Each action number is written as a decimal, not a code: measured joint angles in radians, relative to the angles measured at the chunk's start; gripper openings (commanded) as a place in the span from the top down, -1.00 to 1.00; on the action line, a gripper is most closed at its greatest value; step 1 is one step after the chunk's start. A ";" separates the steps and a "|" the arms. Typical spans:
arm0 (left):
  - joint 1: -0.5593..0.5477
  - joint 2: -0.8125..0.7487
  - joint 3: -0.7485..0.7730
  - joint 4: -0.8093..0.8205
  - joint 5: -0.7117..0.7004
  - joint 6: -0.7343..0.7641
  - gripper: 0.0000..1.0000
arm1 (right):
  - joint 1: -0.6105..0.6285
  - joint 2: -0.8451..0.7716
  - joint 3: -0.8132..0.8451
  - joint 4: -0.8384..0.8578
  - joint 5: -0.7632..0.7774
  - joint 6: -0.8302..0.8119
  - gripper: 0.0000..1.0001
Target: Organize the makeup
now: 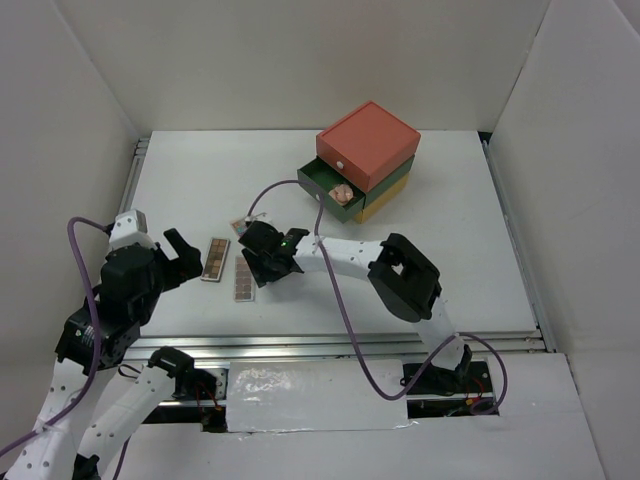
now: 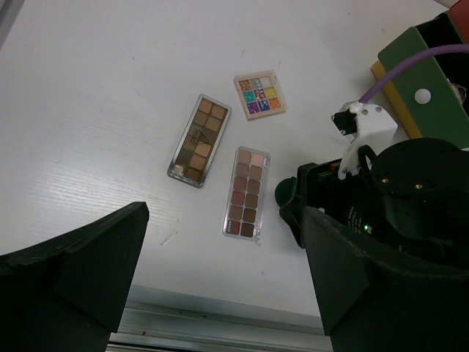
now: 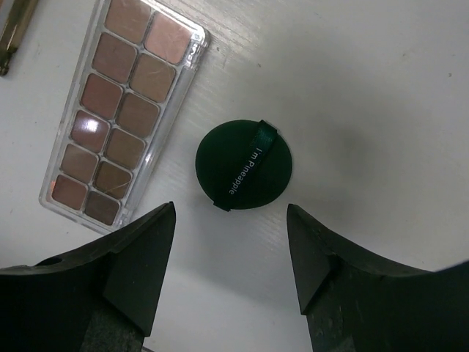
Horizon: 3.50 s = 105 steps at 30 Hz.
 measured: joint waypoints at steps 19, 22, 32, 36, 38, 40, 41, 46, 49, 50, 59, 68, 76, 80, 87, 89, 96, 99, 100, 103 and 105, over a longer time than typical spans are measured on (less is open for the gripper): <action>0.000 -0.010 -0.002 0.002 0.005 0.001 -0.99 | 0.001 0.082 0.039 0.021 0.045 0.011 0.61; 0.000 -0.010 -0.002 0.002 0.008 0.001 -0.99 | 0.001 0.089 0.050 0.022 0.052 0.017 0.65; 0.000 -0.010 -0.002 0.005 0.011 0.001 -0.99 | 0.001 0.055 0.037 0.018 0.080 0.012 0.66; 0.000 -0.010 -0.002 0.005 0.011 0.001 -0.99 | 0.001 -0.044 0.030 0.003 0.116 -0.001 0.66; 0.000 -0.011 -0.002 0.005 0.011 0.001 -0.99 | 0.001 -0.101 0.033 -0.004 0.137 -0.011 0.66; 0.000 -0.014 -0.002 0.005 0.011 0.001 -0.99 | -0.004 -0.146 0.048 -0.014 0.168 -0.020 0.66; 0.000 -0.016 -0.002 0.005 0.011 0.001 -0.99 | -0.010 -0.161 0.060 -0.018 0.179 -0.027 0.67; 0.000 -0.017 -0.002 0.005 0.011 0.001 -0.99 | -0.106 -0.178 0.133 -0.051 0.206 -0.059 0.66; 0.000 -0.017 -0.002 0.005 0.011 0.001 -0.99 | -0.223 -0.167 0.203 -0.098 0.216 -0.081 0.65; 0.000 -0.018 -0.002 0.005 0.012 0.001 -0.99 | -0.263 -0.159 0.235 -0.111 0.222 -0.089 0.64; 0.000 -0.023 -0.002 0.006 0.012 0.001 -0.99 | -0.428 -0.049 0.419 -0.201 0.239 -0.122 0.09; 0.000 -0.023 -0.002 0.006 0.012 0.001 -0.99 | -0.419 -0.044 0.389 -0.208 0.212 -0.136 -0.19; 0.000 -0.021 -0.002 0.006 0.012 0.001 -0.99 | -0.389 -0.100 0.321 -0.203 0.193 -0.134 -0.23; 0.000 -0.021 -0.002 0.006 0.012 0.001 -0.99 | -0.342 -0.132 0.304 -0.196 0.183 -0.131 -0.18; 0.000 -0.021 -0.002 0.006 0.012 0.001 -0.99 | -0.243 -0.091 0.330 -0.196 0.180 -0.164 0.76; 0.000 -0.021 -0.002 0.006 0.012 0.002 -0.99 | -0.238 -0.050 0.359 -0.200 0.199 -0.180 0.77; 0.000 -0.021 -0.002 0.006 0.013 0.002 -0.99 | -0.267 0.095 0.413 -0.227 0.340 -0.235 0.79; 0.000 -0.021 -0.002 0.006 0.013 0.002 -0.99 | -0.288 0.119 0.416 -0.235 0.377 -0.251 0.79; 0.000 -0.021 -0.002 0.006 0.013 0.002 -0.99 | -0.291 0.121 0.416 -0.236 0.383 -0.254 0.79; 0.000 -0.021 -0.002 0.006 0.016 0.002 -0.99 | -0.309 0.122 0.420 -0.234 0.432 -0.277 0.79; 0.000 -0.021 -0.002 0.006 0.018 0.003 -0.99 | -0.314 0.126 0.432 -0.233 0.463 -0.293 0.79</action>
